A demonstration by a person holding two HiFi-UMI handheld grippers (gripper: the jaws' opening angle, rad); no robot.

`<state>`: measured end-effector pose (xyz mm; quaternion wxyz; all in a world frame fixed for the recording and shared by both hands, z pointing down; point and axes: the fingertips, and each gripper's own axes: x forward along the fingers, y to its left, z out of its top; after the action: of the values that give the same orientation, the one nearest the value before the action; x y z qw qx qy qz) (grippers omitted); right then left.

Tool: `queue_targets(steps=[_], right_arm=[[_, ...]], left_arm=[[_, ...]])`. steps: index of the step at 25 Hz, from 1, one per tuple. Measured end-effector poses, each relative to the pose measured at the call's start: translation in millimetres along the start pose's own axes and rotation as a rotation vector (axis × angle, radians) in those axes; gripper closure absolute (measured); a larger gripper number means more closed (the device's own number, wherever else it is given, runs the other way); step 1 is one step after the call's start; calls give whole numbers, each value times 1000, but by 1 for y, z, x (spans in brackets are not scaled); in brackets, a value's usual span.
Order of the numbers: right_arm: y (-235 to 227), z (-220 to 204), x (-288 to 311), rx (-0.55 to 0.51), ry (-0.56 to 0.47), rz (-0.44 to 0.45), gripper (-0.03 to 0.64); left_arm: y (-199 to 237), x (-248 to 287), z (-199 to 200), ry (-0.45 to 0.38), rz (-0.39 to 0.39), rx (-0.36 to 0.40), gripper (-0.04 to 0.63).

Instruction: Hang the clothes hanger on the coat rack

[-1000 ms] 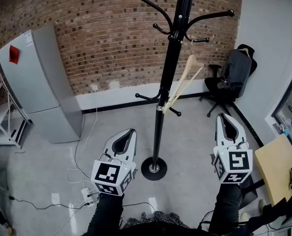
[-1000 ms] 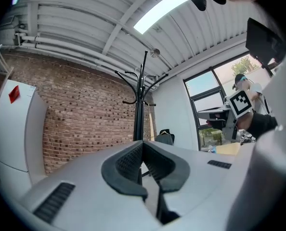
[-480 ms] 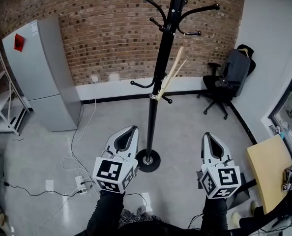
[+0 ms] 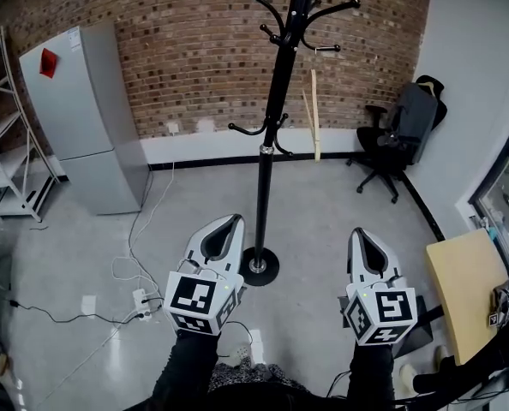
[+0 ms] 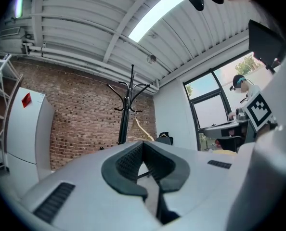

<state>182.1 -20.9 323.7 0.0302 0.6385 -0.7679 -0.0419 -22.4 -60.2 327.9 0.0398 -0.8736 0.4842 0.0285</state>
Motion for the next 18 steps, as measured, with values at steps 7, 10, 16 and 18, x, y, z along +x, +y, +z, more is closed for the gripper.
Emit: queue_targets(steps=[7,10,16,18], right_arm=[[4,8,-17,2,-8,21,609],[5,7,-21,3,-16,22,609],[5,8,-24,-14,-23,17,609],[5,10,-22,-20,-25,17,609]], left_arm=[[-24,-21,10,7,-4,29,586],[-30,-26,8,16,-5,38,586],[-31,-29,11,13,-2,55,586],[-30,-27,14,9,-2,60,586]])
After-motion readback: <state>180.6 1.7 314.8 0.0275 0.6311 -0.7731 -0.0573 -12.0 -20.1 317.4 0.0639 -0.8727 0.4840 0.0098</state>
